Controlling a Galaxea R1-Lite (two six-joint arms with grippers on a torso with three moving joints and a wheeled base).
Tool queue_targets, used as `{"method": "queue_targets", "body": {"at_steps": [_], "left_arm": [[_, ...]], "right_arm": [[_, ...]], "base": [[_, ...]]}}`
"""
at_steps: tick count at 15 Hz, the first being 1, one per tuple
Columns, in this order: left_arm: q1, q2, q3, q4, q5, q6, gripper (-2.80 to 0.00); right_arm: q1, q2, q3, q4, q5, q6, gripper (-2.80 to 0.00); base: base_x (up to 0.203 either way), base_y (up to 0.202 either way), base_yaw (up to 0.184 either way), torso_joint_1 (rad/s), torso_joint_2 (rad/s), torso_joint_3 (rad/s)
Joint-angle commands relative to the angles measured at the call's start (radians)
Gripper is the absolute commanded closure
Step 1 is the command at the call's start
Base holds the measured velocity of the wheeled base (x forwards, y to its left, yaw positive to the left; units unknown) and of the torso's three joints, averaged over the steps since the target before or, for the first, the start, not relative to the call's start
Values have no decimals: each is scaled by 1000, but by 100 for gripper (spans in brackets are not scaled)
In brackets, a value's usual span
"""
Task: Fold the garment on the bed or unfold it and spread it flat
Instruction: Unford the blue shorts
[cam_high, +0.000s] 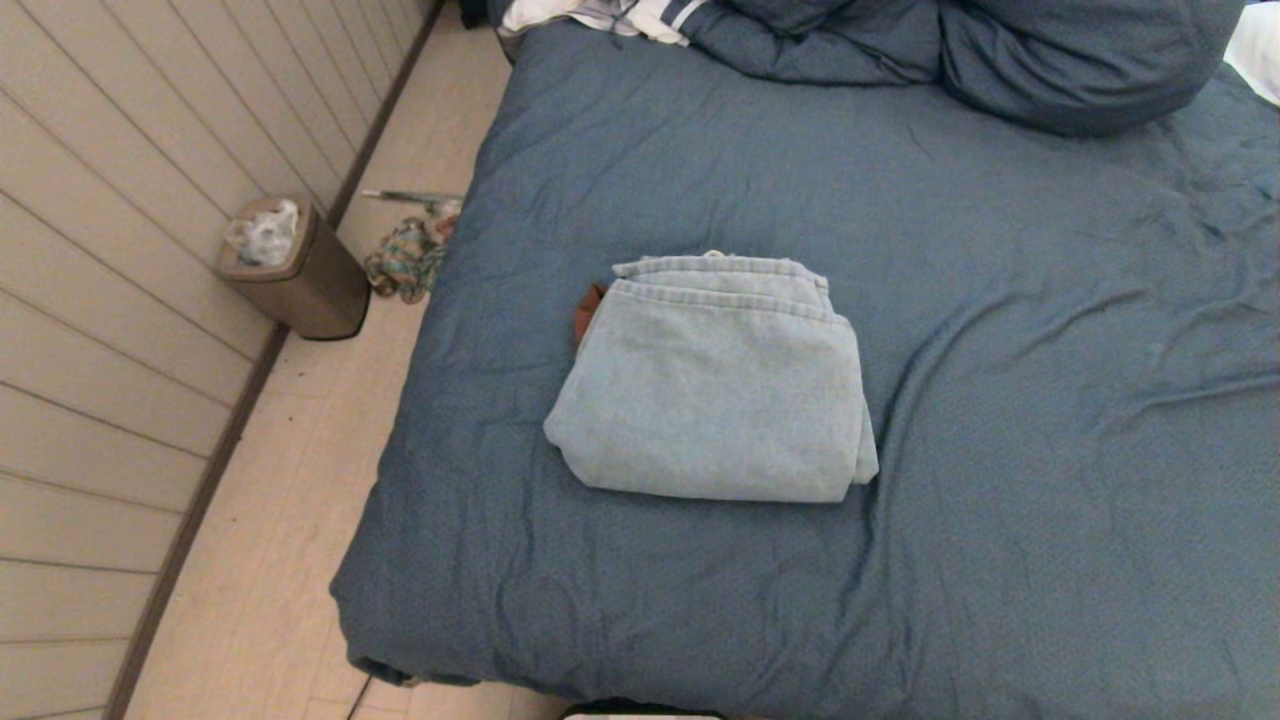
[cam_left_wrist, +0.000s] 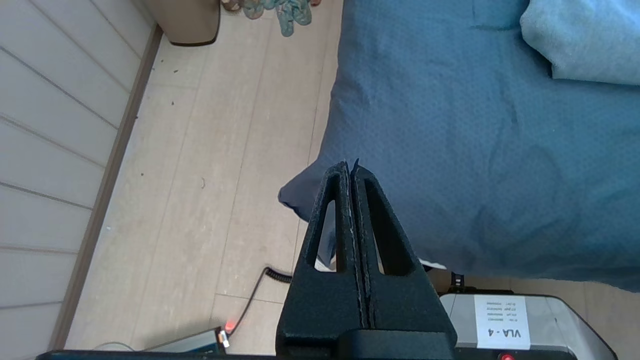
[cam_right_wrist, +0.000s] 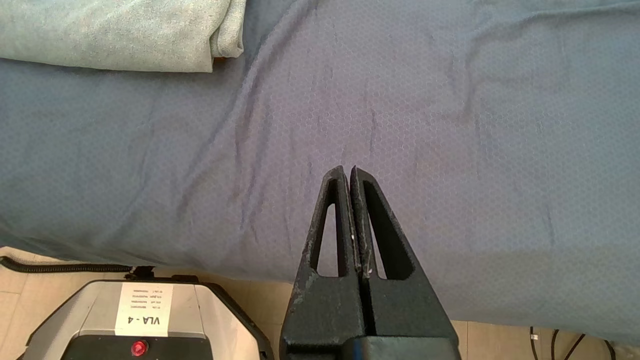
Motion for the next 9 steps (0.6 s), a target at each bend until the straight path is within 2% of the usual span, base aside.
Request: {"method": "queue_targets", "body": {"at_steps": [1,6,9], "left_arm": [[-1,1,3,1,0,0,0],[0,1,3,1,0,0,0],[0,1,3,1,0,0,0]], "right_arm": [[-2,-1,3,-1,0,0,0],[0,0,-37,20,16,-17,0],[1,170,-275,102,59,9,0]], "base": [[0,0,0,0,0,0],[0,0,0,0,0,0],[0,0,0,0,0,0]]}}
